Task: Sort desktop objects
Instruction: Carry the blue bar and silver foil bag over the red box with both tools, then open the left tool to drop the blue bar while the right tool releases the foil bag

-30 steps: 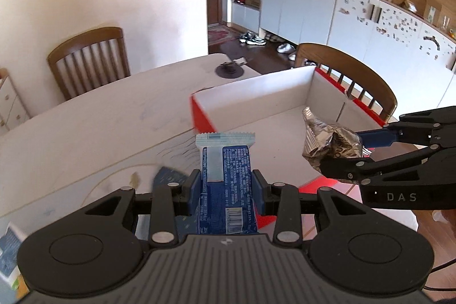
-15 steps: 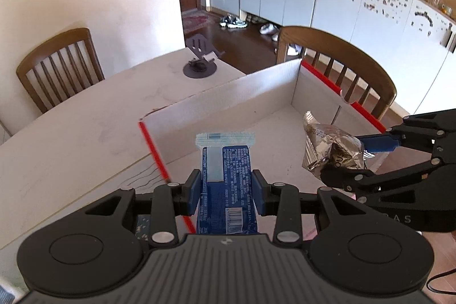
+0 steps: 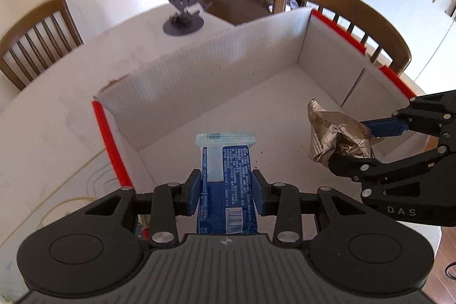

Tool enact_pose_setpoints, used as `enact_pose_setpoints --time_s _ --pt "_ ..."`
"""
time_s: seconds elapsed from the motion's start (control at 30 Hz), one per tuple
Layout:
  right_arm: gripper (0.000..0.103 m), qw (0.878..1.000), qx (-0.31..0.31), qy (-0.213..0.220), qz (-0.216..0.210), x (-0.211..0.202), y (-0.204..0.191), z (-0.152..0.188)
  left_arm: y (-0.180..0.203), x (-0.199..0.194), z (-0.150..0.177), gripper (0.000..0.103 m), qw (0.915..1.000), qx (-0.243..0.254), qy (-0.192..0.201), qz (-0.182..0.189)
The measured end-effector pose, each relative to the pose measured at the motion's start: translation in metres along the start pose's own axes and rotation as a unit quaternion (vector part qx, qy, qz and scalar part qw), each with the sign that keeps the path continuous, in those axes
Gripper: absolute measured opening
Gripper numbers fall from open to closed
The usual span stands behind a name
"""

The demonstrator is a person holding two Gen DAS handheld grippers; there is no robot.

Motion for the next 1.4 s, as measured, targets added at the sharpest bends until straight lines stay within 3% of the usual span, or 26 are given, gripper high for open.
enact_pose_setpoints --time_s 0.13,0.33,0.6,1.0,1.1,1.2,1.3,1.4 --pt "0.05 1.0 0.009 -0.029 -0.004 0.011 0.003 -0.003 -0.005 0.014 -0.002 0.036 0.9997 -0.009 -0.02 0.014" --pt "0.05 0.998 0.003 -0.065 -0.001 0.023 0.003 -0.005 -0.003 0.02 -0.008 0.037 0.9994 0.009 -0.034 0.005" --pt "0.051 0.997 0.004 -0.073 0.004 0.026 0.006 0.001 0.007 0.01 -0.021 0.037 0.9994 0.027 -0.014 0.017" --pt "0.051 0.996 -0.002 -0.086 0.007 0.03 0.009 0.004 0.017 0.037 -0.021 0.037 0.9977 0.032 -0.051 0.032" --pt "0.053 0.996 -0.001 -0.086 0.004 0.029 0.009 0.006 0.017 0.038 -0.02 0.045 0.9977 0.024 -0.051 0.036" --pt "0.055 0.996 -0.001 -0.086 0.001 0.03 0.011 0.005 0.012 0.04 -0.019 0.066 0.9979 0.007 -0.053 0.037" --pt "0.063 0.997 -0.004 -0.082 -0.012 0.027 0.01 0.006 0.009 0.037 -0.018 0.071 0.9981 0.002 -0.046 0.041" --pt "0.065 0.997 -0.006 -0.074 -0.021 0.021 0.009 0.006 0.01 0.029 -0.018 0.072 0.9984 -0.001 -0.034 0.045"
Point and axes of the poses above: each gripper's, at about its wrist camera, not at the fingertips, and x roughly the way its jaws point, y to its right, z to its underside, the point moved 3 cm from there along x, roughly the way its jaws point, and after that the axes turned 12 degrees about x, right-handed, at the moved point
